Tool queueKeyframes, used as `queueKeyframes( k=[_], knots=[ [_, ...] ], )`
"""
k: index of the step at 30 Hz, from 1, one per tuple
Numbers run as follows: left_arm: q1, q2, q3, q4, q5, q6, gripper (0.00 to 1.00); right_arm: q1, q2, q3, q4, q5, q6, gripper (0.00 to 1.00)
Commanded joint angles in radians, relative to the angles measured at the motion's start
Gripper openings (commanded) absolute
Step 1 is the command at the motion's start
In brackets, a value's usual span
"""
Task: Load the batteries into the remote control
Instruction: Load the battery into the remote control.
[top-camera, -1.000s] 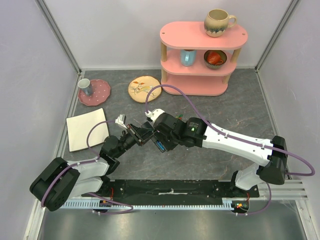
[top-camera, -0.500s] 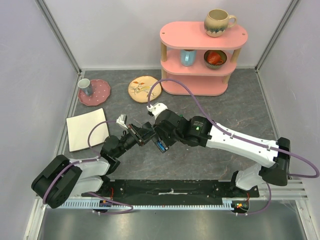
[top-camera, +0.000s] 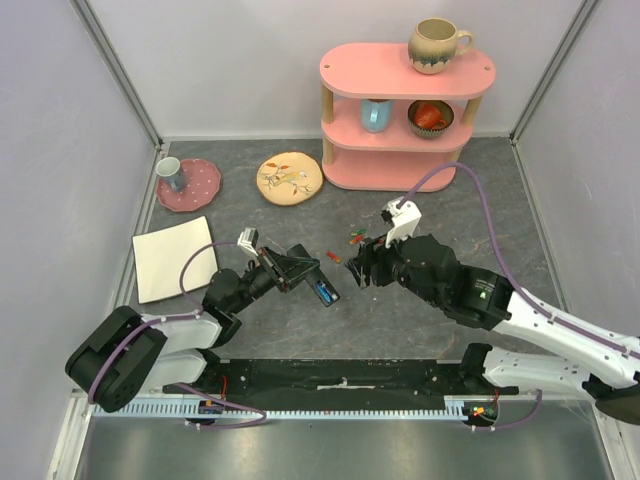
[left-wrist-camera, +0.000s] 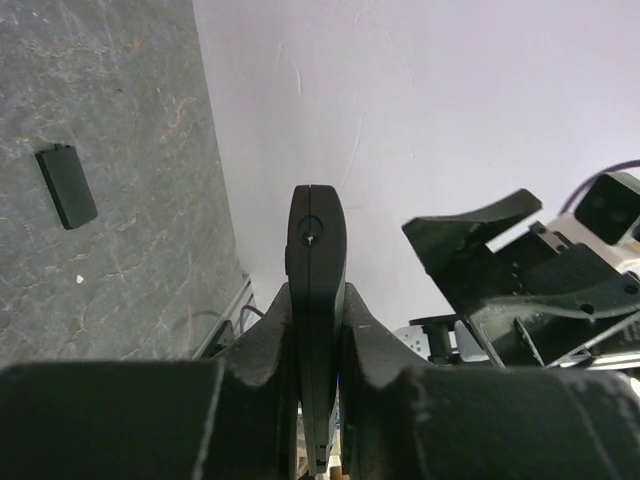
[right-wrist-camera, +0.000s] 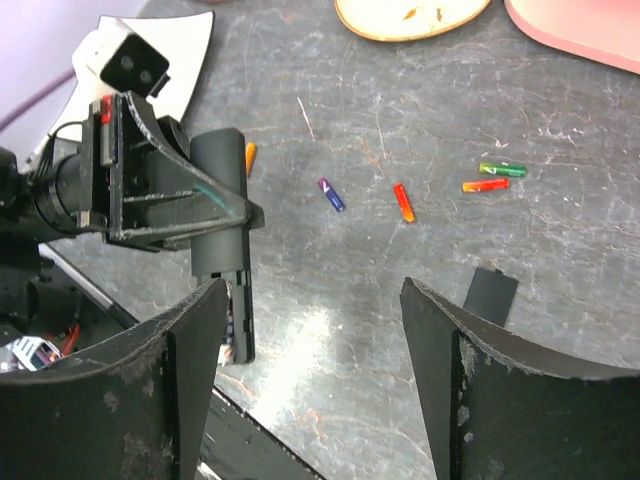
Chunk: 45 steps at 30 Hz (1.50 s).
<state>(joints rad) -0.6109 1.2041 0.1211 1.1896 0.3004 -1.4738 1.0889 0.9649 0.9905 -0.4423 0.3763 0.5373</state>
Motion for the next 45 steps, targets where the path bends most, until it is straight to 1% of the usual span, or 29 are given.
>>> queueKeyframes(
  k=[1,3,5,7,11,14,16,21,27,33,42,45],
  knots=[
    [-0.004,0.011,0.051,0.077,0.057,-0.068,0.02,-0.049,-0.043,-0.084,0.204,-0.129,0.056,0.79],
    [-0.004,0.025,0.058,0.093,0.071,-0.083,0.02,-0.064,-0.074,-0.13,0.255,-0.201,0.066,0.81],
    [-0.004,0.058,0.069,0.137,0.098,-0.106,0.02,-0.079,-0.106,-0.164,0.296,-0.247,0.079,0.82],
    [-0.004,0.104,0.084,0.169,0.135,-0.131,0.02,-0.096,-0.135,-0.22,0.364,-0.328,0.092,0.83],
    [-0.004,0.198,0.106,0.315,0.19,-0.178,0.02,-0.119,-0.17,-0.286,0.418,-0.399,0.112,0.83],
    [-0.004,0.241,0.115,0.357,0.206,-0.203,0.02,-0.124,-0.192,-0.329,0.435,-0.433,0.119,0.83],
    [-0.004,0.238,0.117,0.357,0.204,-0.192,0.02,-0.124,-0.192,-0.349,0.435,-0.445,0.121,0.82],
    [-0.004,0.187,0.138,0.266,0.217,-0.143,0.02,-0.124,-0.206,-0.404,0.473,-0.476,0.145,0.82],
    [-0.004,0.143,0.157,0.213,0.246,-0.089,0.02,-0.129,-0.227,-0.444,0.517,-0.488,0.187,0.82],
    [-0.004,0.138,0.149,0.214,0.249,-0.088,0.02,-0.129,-0.218,-0.464,0.596,-0.528,0.231,0.82],
    [-0.004,0.123,0.152,0.205,0.256,-0.089,0.02,-0.129,-0.19,-0.478,0.616,-0.59,0.191,0.81],
    [-0.006,0.118,0.157,0.199,0.256,-0.091,0.02,-0.129,-0.19,-0.489,0.617,-0.594,0.181,0.79]
  ],
)
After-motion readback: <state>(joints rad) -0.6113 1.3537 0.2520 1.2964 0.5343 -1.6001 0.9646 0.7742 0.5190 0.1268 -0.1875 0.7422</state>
